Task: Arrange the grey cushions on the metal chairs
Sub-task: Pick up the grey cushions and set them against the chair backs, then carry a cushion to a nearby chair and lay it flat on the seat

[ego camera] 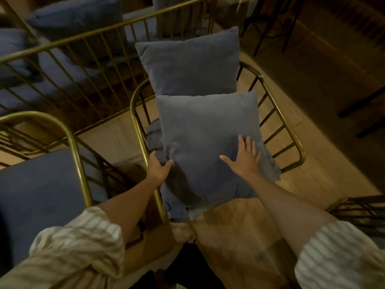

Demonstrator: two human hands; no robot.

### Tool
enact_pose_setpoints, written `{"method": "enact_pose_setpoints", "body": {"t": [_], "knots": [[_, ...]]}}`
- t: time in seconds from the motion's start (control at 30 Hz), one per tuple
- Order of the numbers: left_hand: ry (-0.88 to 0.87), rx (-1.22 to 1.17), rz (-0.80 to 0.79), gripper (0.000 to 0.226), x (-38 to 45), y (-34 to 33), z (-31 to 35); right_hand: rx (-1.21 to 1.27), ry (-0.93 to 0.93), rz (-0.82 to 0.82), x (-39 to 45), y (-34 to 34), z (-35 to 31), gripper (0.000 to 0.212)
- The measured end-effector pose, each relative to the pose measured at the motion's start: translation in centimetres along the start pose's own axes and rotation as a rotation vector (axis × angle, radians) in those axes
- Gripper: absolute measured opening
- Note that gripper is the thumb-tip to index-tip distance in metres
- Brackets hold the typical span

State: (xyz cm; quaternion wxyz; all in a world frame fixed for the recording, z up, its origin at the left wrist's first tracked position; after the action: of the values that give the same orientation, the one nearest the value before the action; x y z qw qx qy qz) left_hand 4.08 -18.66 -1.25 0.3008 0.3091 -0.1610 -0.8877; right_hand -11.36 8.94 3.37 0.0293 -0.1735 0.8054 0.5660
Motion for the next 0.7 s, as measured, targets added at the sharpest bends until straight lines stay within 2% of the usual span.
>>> {"method": "enact_pose_setpoints", "body": {"t": [0.13, 0.37, 0.53, 0.7], "knots": [[-0.084, 0.095, 0.057, 0.069, -2.6, 6.9, -1.0, -0.241, 0.334, -0.040, -3.8, -1.7, -7.4, 0.093], [-0.338, 0.422, 0.073, 0.070, -6.9, 21.7, -7.3, -0.236, 0.503, -0.103, -12.8, -6.6, -21.7, 0.086], [-0.313, 0.437, 0.180, 0.079, -11.3, 33.5, -15.4, -0.214, 0.586, -0.116, -20.1, -11.8, -31.9, 0.087], [-0.178, 0.466, 0.334, 0.084, -16.0, 43.7, -24.8, -0.155, 0.657, -0.175, -27.8, -17.9, -41.7, 0.089]]}}
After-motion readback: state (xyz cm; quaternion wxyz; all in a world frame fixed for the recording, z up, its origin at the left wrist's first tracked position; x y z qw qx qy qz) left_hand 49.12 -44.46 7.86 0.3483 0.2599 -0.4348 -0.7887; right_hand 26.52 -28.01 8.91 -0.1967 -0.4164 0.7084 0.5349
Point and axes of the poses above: each hand's wrist, its own x-axis towards the middle knuckle, its own y-axis out of the back of the hand, z = x × y, the point moved 5 cm from there along x, towards the middle knuckle, and after that the axes turned 4 degrees about z, right-handed, at the moved point
